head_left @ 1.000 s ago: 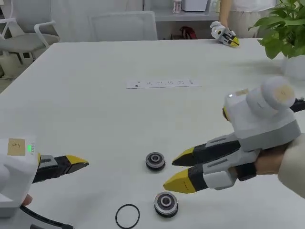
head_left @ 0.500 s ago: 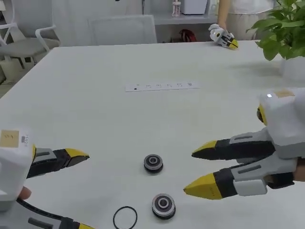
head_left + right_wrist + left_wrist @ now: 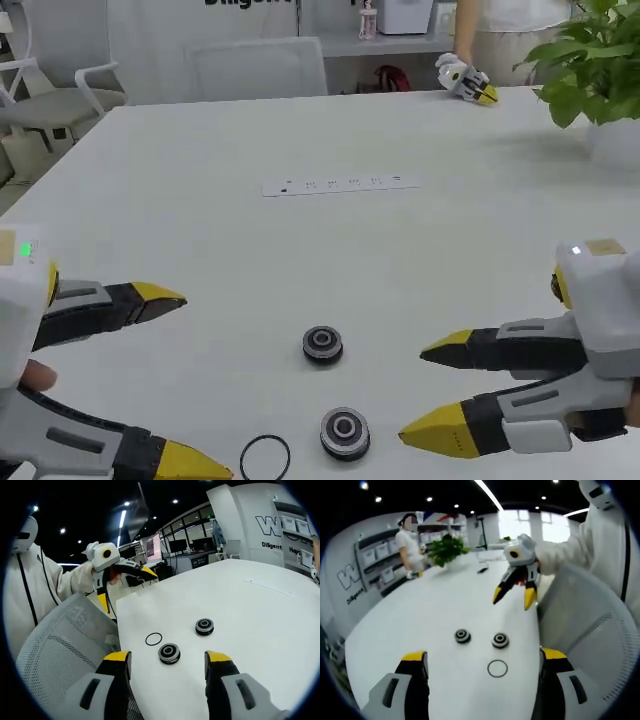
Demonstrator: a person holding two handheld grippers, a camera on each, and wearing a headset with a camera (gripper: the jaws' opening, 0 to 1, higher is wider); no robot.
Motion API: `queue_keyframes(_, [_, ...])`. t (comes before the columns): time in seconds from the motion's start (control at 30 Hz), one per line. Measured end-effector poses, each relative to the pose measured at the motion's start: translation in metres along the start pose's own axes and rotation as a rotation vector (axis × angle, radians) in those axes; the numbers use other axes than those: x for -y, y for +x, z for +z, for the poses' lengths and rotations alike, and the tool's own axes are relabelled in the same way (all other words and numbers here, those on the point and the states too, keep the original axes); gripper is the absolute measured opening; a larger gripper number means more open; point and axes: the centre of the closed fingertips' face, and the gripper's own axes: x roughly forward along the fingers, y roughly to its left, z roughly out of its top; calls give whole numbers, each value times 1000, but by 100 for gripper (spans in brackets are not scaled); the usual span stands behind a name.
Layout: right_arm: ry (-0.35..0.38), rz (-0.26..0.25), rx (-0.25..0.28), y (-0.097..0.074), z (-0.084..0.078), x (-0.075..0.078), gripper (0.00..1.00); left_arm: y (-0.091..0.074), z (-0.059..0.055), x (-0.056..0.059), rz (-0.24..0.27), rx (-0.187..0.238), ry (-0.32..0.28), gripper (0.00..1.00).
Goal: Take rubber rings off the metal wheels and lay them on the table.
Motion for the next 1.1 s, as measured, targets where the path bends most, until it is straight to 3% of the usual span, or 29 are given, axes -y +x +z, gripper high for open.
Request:
queue_keyframes(0.2, [16, -1, -2, 1, -7, 0, 56, 3, 18, -2, -6, 44, 6, 93])
queue_keyframes(0.27, [23, -2, 4, 1, -8, 1, 56, 6, 30, 6, -51, 90, 11, 94])
queue_keyframes(0.33, [30, -2, 8, 2, -8, 1, 56, 9, 38, 9, -65, 108, 4, 94])
queue_keyframes(0.53, [29, 5, 4, 5, -12, 0, 55, 22, 50, 16, -100, 120, 46, 93])
queue_keyframes(0.9, [28, 17, -1, 10, -15, -1, 54, 38, 55, 16, -124, 134, 111, 87])
queue_keyframes(1.1, [32, 21, 4, 12, -14, -1, 53, 50, 46, 21, -141, 124, 115, 83])
